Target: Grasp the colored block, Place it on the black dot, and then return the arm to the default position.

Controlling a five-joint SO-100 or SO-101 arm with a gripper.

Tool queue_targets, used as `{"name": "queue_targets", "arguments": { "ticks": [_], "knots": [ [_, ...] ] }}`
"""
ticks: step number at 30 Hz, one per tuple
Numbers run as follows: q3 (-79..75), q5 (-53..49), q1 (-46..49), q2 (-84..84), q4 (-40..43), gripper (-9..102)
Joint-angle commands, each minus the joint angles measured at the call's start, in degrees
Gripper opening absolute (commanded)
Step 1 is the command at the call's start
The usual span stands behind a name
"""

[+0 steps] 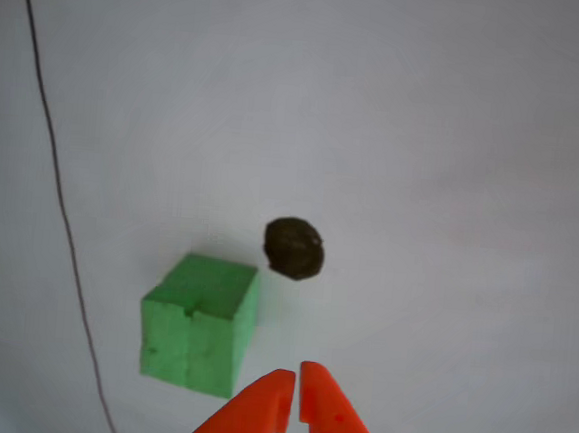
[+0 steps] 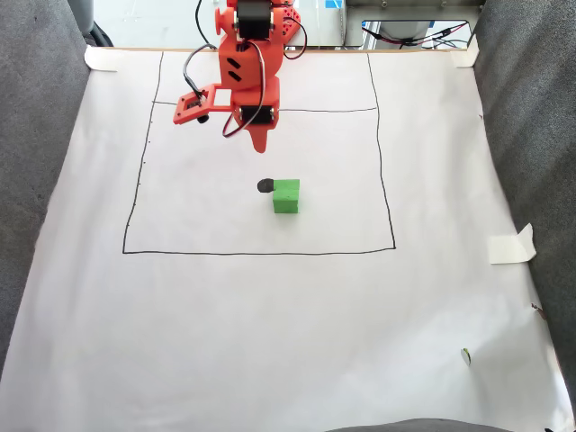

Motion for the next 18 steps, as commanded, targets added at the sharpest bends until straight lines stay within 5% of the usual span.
{"name": "queue_targets", "arguments": {
  "ticks": [1, 18],
  "knots": [
    [-3.3, -0.1, -0.7, 0.1, -0.4, 0],
    [-28.6, 2.5, -2.4, -15.5, 9.9, 0]
  ]
}}
